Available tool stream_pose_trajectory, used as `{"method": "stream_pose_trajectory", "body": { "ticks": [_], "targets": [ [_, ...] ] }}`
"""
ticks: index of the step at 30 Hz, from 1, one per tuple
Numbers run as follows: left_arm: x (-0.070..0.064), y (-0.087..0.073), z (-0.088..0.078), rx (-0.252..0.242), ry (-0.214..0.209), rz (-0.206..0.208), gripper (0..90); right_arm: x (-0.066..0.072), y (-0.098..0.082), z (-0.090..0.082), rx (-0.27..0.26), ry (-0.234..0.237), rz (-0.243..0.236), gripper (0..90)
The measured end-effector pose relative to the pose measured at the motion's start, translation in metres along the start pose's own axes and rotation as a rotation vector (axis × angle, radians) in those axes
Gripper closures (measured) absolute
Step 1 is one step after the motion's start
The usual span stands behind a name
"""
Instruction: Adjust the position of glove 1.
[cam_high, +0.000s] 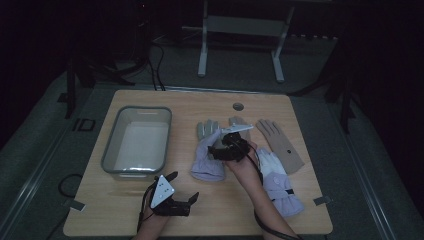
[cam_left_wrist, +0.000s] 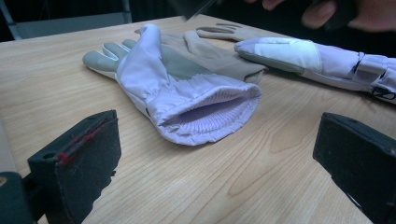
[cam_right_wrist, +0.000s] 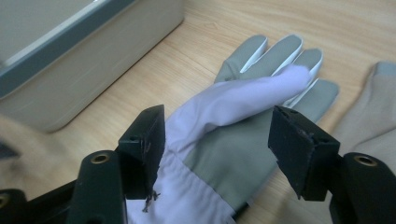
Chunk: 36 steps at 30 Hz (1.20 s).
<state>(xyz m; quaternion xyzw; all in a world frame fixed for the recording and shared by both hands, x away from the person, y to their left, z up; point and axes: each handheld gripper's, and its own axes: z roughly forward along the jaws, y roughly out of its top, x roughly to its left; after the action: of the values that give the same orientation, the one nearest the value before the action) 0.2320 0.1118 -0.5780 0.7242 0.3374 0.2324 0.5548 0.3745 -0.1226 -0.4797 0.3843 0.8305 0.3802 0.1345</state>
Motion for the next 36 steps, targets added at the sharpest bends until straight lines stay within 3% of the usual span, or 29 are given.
{"method": "stream_pose_trajectory", "body": {
  "ticks": [2,6,16,21,27,33,36],
  "targets": [
    [0.0,0.0,0.0,0.001,0.0,-0.001,1.3,-0.003,0.001,-0.009,0.028,0.056,-0.019,37.0],
    [0.0,0.0,0.0,0.003,0.0,0.0,1.2,-0.005,-0.001,-0.029,0.032,0.06,-0.07,39.4],
    [0.0,0.0,0.0,0.0,0.003,-0.002,1.2,-0.032,-0.032,-0.077,0.043,-0.057,-0.201,49.7],
    [0.0,0.0,0.0,0.002,0.003,-0.002,1.2,-0.051,-0.054,-0.097,0.074,-0.096,-0.186,49.6],
    [0.0,0.0,0.0,0.001,0.006,-0.003,1.2,-0.067,-0.084,-0.117,0.11,-0.107,-0.173,48.8],
    [0.0,0.0,0.001,0.002,0.007,-0.004,1.3,-0.08,-0.114,-0.122,0.169,-0.115,-0.147,48.6],
    [0.0,0.0,0.001,0.005,0.008,-0.006,1.2,-0.085,-0.127,-0.117,0.208,-0.101,-0.143,48.9]
  ]
}}
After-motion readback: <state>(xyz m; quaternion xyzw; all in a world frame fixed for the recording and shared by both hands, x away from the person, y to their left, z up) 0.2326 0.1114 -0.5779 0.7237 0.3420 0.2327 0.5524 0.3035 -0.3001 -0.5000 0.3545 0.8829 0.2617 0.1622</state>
